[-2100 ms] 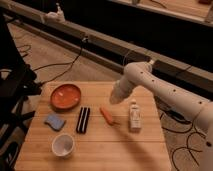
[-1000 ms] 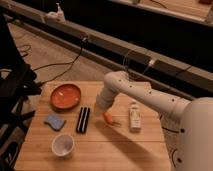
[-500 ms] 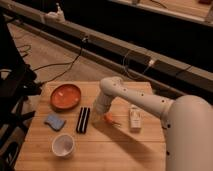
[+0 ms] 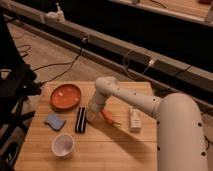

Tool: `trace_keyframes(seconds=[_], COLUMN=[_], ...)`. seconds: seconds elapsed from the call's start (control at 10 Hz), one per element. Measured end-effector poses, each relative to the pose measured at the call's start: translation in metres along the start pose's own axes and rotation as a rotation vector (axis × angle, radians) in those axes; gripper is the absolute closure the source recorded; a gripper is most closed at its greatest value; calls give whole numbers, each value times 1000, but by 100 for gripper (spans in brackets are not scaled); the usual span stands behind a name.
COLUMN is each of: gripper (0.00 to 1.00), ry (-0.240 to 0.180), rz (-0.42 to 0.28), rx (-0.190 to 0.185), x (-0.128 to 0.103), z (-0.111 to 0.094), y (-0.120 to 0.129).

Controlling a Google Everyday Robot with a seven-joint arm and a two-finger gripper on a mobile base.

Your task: Push the eraser across the table

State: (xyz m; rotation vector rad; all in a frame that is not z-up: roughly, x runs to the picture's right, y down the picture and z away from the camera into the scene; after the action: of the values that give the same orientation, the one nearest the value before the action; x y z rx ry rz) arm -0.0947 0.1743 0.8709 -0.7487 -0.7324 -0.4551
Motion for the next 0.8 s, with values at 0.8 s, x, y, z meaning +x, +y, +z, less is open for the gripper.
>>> trace_keyframes(seconds=[0.8], gripper=[100], ry=[-119], rz=[-146], rx=[-11], x=[-64], z=[40], y=[-28])
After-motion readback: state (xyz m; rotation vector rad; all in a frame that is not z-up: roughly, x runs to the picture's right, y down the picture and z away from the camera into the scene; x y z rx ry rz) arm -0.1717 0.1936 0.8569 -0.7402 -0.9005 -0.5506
